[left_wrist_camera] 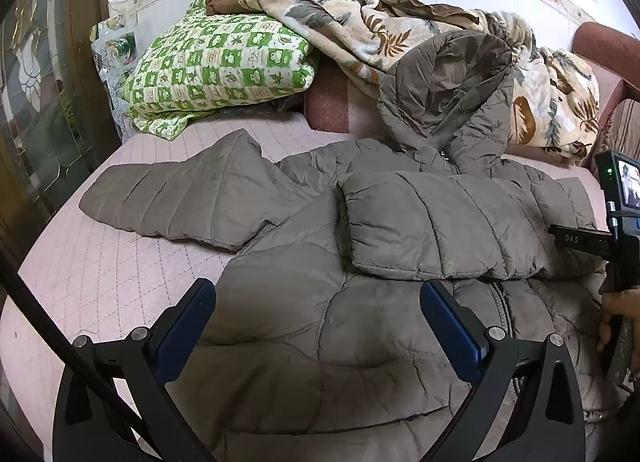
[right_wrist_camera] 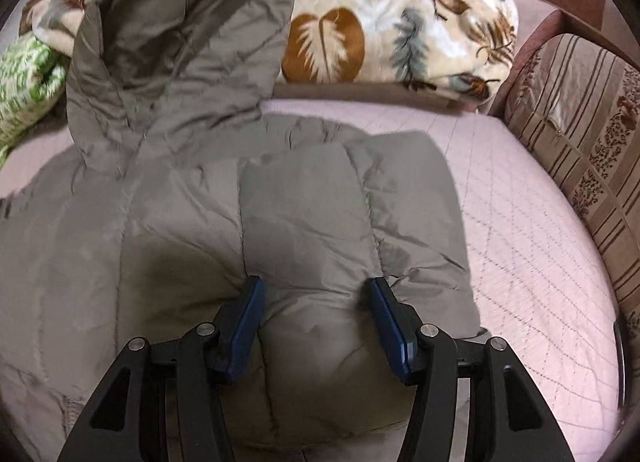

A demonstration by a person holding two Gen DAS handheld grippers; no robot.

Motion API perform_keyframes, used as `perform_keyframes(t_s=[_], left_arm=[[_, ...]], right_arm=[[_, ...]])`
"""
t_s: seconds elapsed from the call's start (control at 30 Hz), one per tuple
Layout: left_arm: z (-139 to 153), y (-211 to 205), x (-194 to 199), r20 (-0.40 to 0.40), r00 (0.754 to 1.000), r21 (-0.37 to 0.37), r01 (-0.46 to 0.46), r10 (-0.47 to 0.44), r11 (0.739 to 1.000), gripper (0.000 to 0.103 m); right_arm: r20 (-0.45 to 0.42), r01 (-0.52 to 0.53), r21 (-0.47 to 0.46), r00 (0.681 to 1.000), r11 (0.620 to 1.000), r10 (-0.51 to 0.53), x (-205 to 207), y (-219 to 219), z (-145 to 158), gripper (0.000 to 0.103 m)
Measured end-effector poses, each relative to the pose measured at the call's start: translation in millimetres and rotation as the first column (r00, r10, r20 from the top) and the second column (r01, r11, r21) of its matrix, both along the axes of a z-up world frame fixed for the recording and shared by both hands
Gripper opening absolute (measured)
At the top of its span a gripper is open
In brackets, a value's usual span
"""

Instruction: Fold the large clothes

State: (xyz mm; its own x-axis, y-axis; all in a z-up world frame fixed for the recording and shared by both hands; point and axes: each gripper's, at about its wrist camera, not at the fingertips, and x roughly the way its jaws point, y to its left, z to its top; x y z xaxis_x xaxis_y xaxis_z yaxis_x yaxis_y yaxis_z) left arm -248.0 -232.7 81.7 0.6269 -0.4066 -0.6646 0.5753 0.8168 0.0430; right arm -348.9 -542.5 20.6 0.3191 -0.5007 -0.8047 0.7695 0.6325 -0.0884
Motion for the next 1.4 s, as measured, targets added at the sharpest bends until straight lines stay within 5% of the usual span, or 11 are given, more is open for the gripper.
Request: perform_keyframes(t_s=[0.37, 0.57, 1.0, 1.4], left_arm=[[5, -26, 17, 0.015, 1.000, -0.003, 0.020, -0.020, 1.000, 0.102], [-7, -57, 42, -0.071, 0.997, 0.024, 0.035, -0.034, 0.999, 0.102], [-54, -90, 73, -0.148, 0.989, 0.189, 0.008, 0.021, 0.982, 0.102], [14, -64, 38, 0.009, 0.999, 0.058, 0.030, -0.031, 0.998, 0.102]], right_arm=[[-0.020, -0.037, -0.114, 0.999, 0.993, 0.035, 0, 20, 15, 0.060], [0.002, -0.085, -0.148, 0.996, 0.985, 0.086, 1, 39, 32, 0.060], [-0.102, -0.129, -0.131, 0.988, 0.983, 0.116, 15, 44, -1, 0.061], [-0.046, -0.164, -0.254, 0.986, 0.953, 0.158, -7, 82, 54, 0.061]])
